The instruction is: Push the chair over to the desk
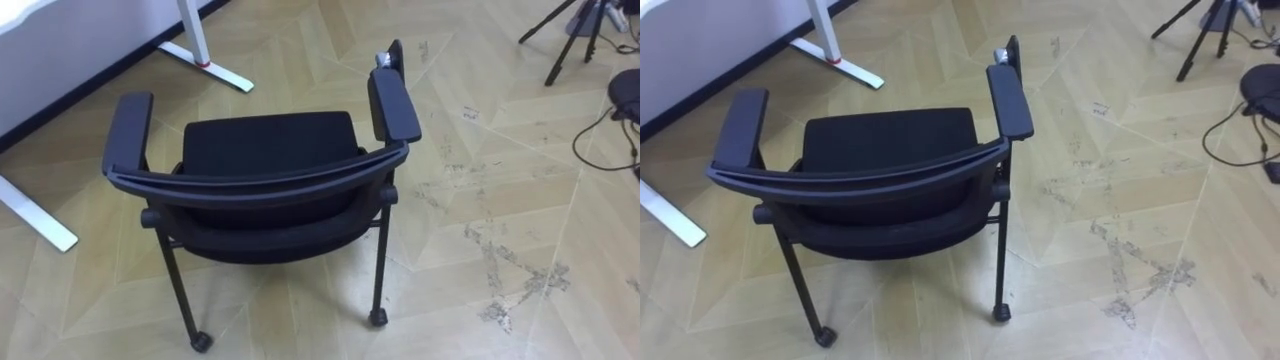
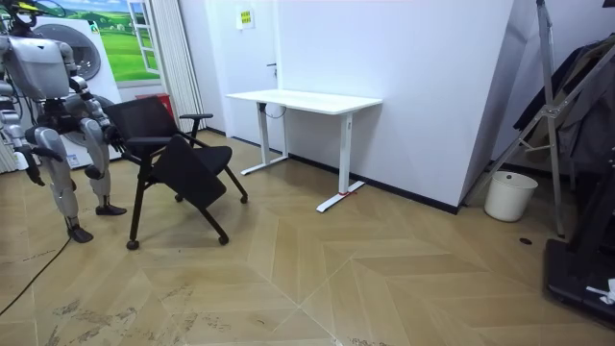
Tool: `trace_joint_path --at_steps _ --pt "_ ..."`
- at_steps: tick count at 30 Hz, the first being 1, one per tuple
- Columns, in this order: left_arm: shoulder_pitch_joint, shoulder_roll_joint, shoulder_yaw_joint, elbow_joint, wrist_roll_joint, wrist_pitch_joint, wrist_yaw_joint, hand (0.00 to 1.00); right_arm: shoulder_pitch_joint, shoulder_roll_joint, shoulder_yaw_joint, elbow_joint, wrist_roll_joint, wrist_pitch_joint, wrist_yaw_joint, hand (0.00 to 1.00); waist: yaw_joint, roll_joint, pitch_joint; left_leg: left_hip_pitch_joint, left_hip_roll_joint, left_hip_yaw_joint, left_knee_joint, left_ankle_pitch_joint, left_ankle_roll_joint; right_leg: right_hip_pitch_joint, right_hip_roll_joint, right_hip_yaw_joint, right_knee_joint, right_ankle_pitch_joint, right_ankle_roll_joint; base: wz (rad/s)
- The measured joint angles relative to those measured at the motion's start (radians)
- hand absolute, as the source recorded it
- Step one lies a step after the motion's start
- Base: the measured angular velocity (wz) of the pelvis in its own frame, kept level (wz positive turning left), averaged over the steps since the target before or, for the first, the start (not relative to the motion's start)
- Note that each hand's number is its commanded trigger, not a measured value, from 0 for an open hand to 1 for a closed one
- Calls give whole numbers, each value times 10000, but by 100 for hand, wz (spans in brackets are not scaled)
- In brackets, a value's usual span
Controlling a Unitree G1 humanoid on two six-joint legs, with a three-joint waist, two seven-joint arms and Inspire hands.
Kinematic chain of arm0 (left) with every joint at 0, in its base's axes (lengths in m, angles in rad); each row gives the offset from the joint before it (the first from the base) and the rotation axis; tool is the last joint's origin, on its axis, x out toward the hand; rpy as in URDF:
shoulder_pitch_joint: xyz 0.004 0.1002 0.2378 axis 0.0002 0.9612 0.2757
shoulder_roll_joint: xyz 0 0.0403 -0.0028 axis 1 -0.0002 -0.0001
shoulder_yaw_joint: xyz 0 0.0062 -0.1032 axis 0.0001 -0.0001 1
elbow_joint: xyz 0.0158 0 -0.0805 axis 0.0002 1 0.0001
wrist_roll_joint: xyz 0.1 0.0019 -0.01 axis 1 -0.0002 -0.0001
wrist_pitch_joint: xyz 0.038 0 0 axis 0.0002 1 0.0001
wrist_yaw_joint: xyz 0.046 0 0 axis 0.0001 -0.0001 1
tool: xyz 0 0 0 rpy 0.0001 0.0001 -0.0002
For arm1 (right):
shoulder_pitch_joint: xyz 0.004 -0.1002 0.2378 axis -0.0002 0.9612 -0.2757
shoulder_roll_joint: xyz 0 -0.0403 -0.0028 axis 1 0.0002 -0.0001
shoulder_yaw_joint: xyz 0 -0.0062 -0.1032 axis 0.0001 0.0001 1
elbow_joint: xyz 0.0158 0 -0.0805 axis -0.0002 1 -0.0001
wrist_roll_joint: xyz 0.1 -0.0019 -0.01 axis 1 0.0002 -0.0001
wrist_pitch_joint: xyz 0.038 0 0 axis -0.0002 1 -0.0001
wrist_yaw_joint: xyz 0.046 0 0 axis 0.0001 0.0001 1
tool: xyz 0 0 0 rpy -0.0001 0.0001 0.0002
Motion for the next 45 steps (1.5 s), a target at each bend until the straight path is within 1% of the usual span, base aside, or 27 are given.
trace_joint_path --at_steps 2,4,7,9,10,11,15,17,20,21,22,24,25,26,27,28,30,32,33,34,35,36,37,39,40,43,45 --pt "12 -9 32 6 3 -12 92 0 5 2 -45 12 -13 -1 -2 0 -2 9 -3 18 0 0 1 0 0 4 0 6 2 0 0 0" --pt "39 -25 126 14 5 -13 272 0 35 7 -379 37 -19 0 -45 0 1 28 3 87 -5 0 -2 0 0 54 0 31 2 -3 4 -4" --pt "114 -5 682 46 -13 20 808 0 287 -9 -966 42 27 25 -300 0 0 52 1 214 -10 -2 -6 0 0 175 3 80 -12 -38 8 -3" --pt "162 2 870 18 7 85 1077 0 367 -21 -1201 37 84 37 -418 0 1 74 -7 233 -10 -1 -7 0 0 185 4 104 -11 -38 7 -4" --pt "189 5 936 3 28 105 1133 0 391 -20 -1266 31 87 40 -448 0 14 94 -4 253 -10 -1 -9 0 0 197 5 112 -11 -38 7 -5" --pt "188 30 1202 -13 81 220 1163 0 442 -21 -1384 20 35 68 -459 0 11 141 21 310 -10 1 -9 0 0 238 5 149 -8 -38 7 -6" --pt "85 263 1903 -111 508 358 1733 0 452 -82 -1558 -3 -255 207 -448 0 2 247 42 390 -10 34 -6 -1 0 291 8 194 -5 -37 6 -1" --pt "35 399 2015 -198 781 394 2010 0 445 -129 -1569 3 -424 221 -441 0 24 308 43 435 -14 37 -39 -1 1 303 9 205 11 -37 6 0" --pt "-111 546 2293 -229 1340 449 2415 0 356 -227 -1606 38 -568 240 -438 0 -14 466 19 446 -19 25 -58 -10 13 279 -1 201 106 -38 7 3" --pt "-232 620 2422 -254 1704 497 2606 0 337 -238 -1798 65 -716 268 -435 0 -7 521 5 442 -20 21 -49 -10 14 261 -10 197 163 -50 3 0" --pt "-246 689 2448 -347 1838 527 2660 0 340 -237 -1913 51 -769 274 -434 0 1 562 -16 438 -20 21 -49 -10 13 252 -10 196 171 -51 2 0" --pt "-290 1072 2469 -839 2323 541 3011 0 366 -333 -1993 24 -823 256 -478 0 -1 645 -76 487 -16 22 -40 -10 13 273 -7 226 202 -54 -4 0" --pt "-358 1244 2451 -1038 2485 493 3218 0 396 -400 -1995 21 -824 242 -520 0 -26 708 -82 514 -16 24 -41 -10 13 288 -8 235 216 -54 -4 0" --pt "-383 1302 2444 -1128 2576 464 3315 0 384 -439 -1990 13 -833 240 -557 0 -30 768 -53 518 -18 27 -47 -10 14 285 -9 246 220 -54 -4 0" --pt "-476 1373 2436 -1288 2911 432 3474 0 369 -532 -1985 -37 -851 230 -573 0 -31 815 -47 514 -24 36 -55 -14 20 248 -10 251 263 -55 -4 0" --pt "-668 1419 2436 -1299 3240 426 3580 0 365 -632 -1985 -33 -851 230 -574 0 -37 872 -61 492 -18 35 -74 -60 98 112 -4 252 343 -90 -3 0" --pt "-917 1426 2379 -1319 3700 425 3760 0 321 -768 -1947 18 -866 227 -572 0 -31 955 -63 447 -18 58 -80 -74 121 -28 -8 324 473 -93 -8 -6" --pt "-1066 1463 2382 -1466 4383 436 3799 0 239 -799 -1946 71 -890 220 -566 0 -55 1022 -72 428 -17 43 -69 -74 121 -22 -7 427 549 -103 -20 -8" --pt "-1065 1469 2385 -1880 4848 436 3895 0 227 -798 -1958 100 -892 208 -559 0 -77 1031 -74 431 -17 38 -50 -74 120 -33 -9 447 607 -130 -34 0" --pt "-1058 1469 2388 -2173 5036 436 3949 0 222 -798 -1959 126 -894 199 -565 0 -85 997 -56 433 -17 34 -43 -74 120 -37 -17 441 642 -146 -34 0" --pt "-1056 1474 2382 -2824 5338 430 4099 0 223 -799 -1959 149 -887 197 -571 0 -86 1006 -67 438 -17 43 -41 -73 120 -37 -18 440 651 -158 -37 0" --pt "-1060 1500 2377 -3352 5573 372 4278 0 201 -806 -1958 145 -880 195 -570 0 -101 985 -52 432 -17 50 -41 -73 120 -39 -18 434 653 -162 -37 0" --pt "-1066 1535 2378 -3655 5786 224 4475 0 182 -818 -1958 144 -847 171 -563 0 -138 963 -53 429 -17 59 -42 -73 120 -40 -17 431 653 -162 -36 0" --pt "-1072 1564 2378 -4193 6186 220 4673 0 178 -830 -1955 129 -847 129 -539 0 -244 953 -75 402 -23 73 -41 -74 120 -79 -19 461 655 -168 -26 -2" --pt "-1083 1568 2370 -4592 6572 205 4777 0 175 -840 -1953 128 -822 125 -503 0 -250 929 -113 312 -24 102 -42 -73 120 -200 -21 483 689 -172 -26 -6" --pt "-1123 1595 2362 -5163 6929 221 4804 0 198 -882 -1947 103 -792 122 -445 0 -261 933 -119 310 -24 148 -33 -73 120 -206 -21 513 689 -171 -27 -4" --pt "-1123 1597 2334 -5932 7509 257 4800 0 196 -888 -1948 100 -757 115 -446 0 -298 919 -117 320 -24 165 -27 -73 120 -202 -20 535 663 -171 -27 -4"
